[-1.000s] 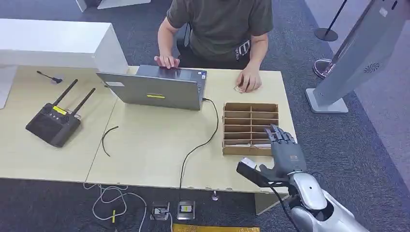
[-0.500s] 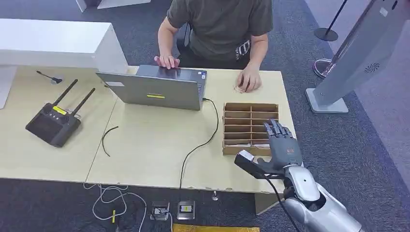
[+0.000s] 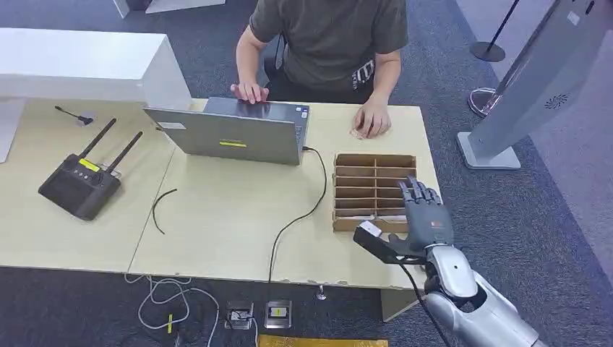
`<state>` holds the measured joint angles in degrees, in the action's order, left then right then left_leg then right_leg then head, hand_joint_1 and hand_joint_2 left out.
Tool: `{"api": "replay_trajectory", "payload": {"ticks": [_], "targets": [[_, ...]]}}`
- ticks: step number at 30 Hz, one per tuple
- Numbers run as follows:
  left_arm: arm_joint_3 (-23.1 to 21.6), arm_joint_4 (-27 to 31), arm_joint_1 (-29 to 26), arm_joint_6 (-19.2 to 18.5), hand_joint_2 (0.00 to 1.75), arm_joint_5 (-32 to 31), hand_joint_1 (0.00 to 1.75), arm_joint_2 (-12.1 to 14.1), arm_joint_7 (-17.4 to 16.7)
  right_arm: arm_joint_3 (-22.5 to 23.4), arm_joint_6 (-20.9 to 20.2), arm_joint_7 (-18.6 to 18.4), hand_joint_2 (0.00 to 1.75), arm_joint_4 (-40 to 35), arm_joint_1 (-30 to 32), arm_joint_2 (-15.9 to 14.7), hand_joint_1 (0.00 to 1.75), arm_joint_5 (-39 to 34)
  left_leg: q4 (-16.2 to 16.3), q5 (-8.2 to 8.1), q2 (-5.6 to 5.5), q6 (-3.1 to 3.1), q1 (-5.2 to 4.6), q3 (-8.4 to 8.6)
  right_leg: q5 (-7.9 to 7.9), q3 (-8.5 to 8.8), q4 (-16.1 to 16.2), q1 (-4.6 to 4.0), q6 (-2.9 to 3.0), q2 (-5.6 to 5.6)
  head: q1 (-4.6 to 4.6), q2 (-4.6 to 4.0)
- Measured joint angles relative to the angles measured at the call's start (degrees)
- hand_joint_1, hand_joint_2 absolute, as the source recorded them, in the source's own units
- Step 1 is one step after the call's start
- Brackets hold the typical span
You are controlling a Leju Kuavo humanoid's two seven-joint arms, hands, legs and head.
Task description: Pass the card to the sensor for recognition and then transmit it.
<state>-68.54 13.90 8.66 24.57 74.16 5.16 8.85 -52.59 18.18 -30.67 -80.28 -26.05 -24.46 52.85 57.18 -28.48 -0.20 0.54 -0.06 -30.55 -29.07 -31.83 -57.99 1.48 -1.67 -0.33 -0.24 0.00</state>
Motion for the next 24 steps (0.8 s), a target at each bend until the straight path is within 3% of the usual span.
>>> {"api": "replay_trajectory", "payload": {"ticks": [24], "targets": [[-0.09,0.00,0.07,-0.33,0.00,-0.79,0.00,0.00,-0.15,0.72,-5.03,0.18,1.75,-0.07,0.36,0.50,0.00,1.55,0.00,0.00,0.02,0.00,0.00,-0.01,0.00,-0.02,0.00,0.00,0.00,0.02,0.02,0.00]]}}
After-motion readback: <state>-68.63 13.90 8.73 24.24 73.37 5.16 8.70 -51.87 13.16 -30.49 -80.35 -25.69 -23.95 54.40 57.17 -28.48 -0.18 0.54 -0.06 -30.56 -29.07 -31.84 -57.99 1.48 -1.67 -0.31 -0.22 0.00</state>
